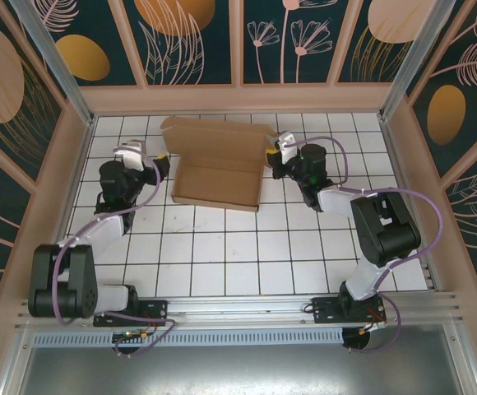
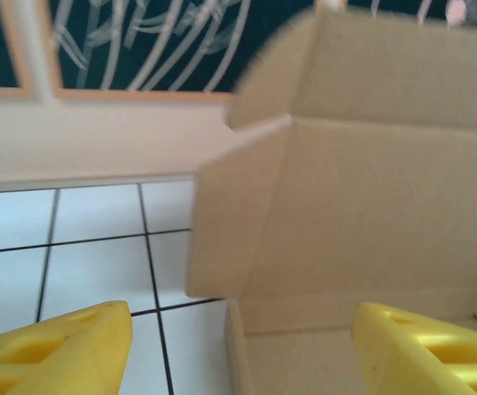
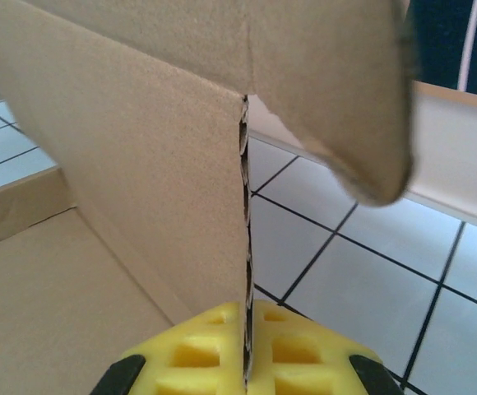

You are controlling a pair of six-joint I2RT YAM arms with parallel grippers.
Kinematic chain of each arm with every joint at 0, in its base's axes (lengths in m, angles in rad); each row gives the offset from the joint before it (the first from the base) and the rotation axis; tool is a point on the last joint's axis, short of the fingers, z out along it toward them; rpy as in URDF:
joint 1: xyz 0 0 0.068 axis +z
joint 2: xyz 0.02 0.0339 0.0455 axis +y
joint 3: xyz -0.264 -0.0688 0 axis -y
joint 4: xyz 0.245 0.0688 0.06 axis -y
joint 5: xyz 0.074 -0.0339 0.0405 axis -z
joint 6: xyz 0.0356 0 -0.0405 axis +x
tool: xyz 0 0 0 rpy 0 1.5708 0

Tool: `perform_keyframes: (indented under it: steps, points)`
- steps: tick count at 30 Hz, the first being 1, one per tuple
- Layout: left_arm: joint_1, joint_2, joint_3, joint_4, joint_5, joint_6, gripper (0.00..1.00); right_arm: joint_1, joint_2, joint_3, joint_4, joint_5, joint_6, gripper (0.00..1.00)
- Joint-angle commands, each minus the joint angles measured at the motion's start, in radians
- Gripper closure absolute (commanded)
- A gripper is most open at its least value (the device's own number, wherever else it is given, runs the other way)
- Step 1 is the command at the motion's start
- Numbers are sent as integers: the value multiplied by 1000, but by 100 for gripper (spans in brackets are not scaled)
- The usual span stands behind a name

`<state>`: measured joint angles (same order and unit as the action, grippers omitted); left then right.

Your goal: Fold the paper box

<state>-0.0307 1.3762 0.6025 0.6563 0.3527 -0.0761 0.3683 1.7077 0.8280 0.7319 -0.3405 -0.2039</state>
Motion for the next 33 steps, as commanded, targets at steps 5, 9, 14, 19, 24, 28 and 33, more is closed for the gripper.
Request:
perform_keyframes:
  steps: [5,9,14,19,24,28,33]
  points:
    - [55,125,98,33,148,226,24,-7,-39,-17,-48,-85,-10,100]
    - [75,203,182,6,195,304,15,-7,-35,-17,-47,-111,-20,100]
    - [118,298,240,124,278,329,13,-9,-23,-21,-56,-154,-60,100]
    - [156,470,390,191,455,343,14,-16,-22,-17,-58,-206,-74,100]
    - [172,584,528,264,540,322,16,-20,-20,1,-100,-219,-97,100]
    - [172,653,625,288,571,299,18,-20,-21,0,-121,-238,-113,100]
    - [169,732,726,178,684,306,23,-20,-17,5,-129,-242,-116,100]
